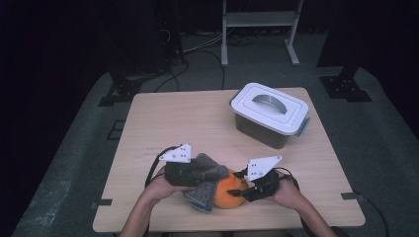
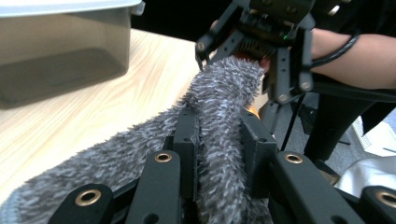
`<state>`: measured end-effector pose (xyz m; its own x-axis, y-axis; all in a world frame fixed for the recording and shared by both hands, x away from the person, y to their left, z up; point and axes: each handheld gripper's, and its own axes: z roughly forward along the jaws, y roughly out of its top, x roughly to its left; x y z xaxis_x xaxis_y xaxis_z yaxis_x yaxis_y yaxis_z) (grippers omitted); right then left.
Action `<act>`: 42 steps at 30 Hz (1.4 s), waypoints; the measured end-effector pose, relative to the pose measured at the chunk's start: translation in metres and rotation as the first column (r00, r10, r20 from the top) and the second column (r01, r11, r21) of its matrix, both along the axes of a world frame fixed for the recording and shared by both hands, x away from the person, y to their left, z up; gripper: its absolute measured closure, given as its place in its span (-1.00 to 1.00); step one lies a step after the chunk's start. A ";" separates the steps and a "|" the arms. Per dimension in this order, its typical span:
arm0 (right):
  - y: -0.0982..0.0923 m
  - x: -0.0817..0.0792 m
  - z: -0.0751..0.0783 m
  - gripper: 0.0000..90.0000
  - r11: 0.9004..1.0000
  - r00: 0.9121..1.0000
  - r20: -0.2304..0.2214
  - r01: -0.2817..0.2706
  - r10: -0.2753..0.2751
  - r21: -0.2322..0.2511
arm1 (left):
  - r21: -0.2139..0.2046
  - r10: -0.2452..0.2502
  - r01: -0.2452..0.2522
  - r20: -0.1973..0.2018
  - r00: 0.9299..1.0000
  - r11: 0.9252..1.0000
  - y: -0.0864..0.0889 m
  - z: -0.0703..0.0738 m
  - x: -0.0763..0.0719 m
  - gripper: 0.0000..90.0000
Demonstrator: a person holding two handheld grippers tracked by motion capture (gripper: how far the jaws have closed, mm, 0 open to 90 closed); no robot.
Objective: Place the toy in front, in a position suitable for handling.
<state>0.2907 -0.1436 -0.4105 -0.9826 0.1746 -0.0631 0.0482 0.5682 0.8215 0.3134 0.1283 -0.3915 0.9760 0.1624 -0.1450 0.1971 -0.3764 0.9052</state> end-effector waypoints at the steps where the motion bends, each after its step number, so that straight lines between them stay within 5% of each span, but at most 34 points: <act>1: 0.000 0.001 0.001 -0.14 1.000 1.000 -0.013 0.023 -0.023 0.003 | -0.003 0.005 -0.005 -0.006 1.000 1.000 0.001 -0.001 0.001 0.58; 5: 0.002 -0.001 0.009 -0.35 0.994 0.988 -0.117 0.108 -0.104 0.026 | 0.003 -0.004 0.004 -0.008 1.000 1.000 0.000 -0.002 0.000 0.58; 11: 0.004 -0.003 0.007 -0.25 0.995 0.987 -0.125 0.103 -0.102 0.004 | 0.013 -0.070 0.070 -0.025 0.997 0.997 -0.006 0.001 -0.006 0.58; 17: 0.000 -0.006 0.006 0.14 0.999 0.997 -0.072 0.034 -0.033 0.009 | -0.005 -0.076 0.076 0.011 0.997 0.997 -0.007 0.012 -0.009 0.58; 22: 0.008 -0.002 0.013 0.19 0.994 0.993 -0.035 -0.109 0.110 0.023 | -0.028 -0.064 0.065 0.037 0.997 0.998 -0.003 0.024 -0.010 0.58; 29: 0.015 0.011 0.010 0.18 0.987 0.987 -0.013 -0.163 0.163 -0.004 | -0.027 -0.039 0.038 -0.045 0.998 0.999 0.002 0.003 0.000 0.58; 35: 0.000 0.013 0.005 0.05 0.996 0.995 -0.043 -0.091 0.092 0.018 | -0.010 -0.018 0.018 -0.048 0.999 1.000 0.000 0.003 0.001 0.58; 37: -0.005 0.013 0.006 -0.08 1.000 0.996 -0.086 -0.022 0.022 0.011 | -0.012 -0.005 0.004 -0.053 0.999 1.000 -0.002 0.004 0.000 0.58; 40: -0.006 0.005 0.011 -0.26 0.996 0.987 -0.134 0.090 -0.092 -0.023 | -0.011 0.003 -0.004 -0.065 0.998 1.000 -0.006 0.003 0.001 0.58; 42: -0.006 -0.004 0.015 -0.28 0.990 0.983 -0.122 0.134 -0.137 -0.034 | -0.007 0.017 -0.018 -0.068 0.998 1.000 -0.008 0.002 0.001 0.58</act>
<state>0.2872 -0.1493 -0.3960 -0.9504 0.3066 0.0514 0.2266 0.5700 0.7898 0.3141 0.1204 -0.3890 0.9608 0.1781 -0.2125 0.2651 -0.3651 0.8924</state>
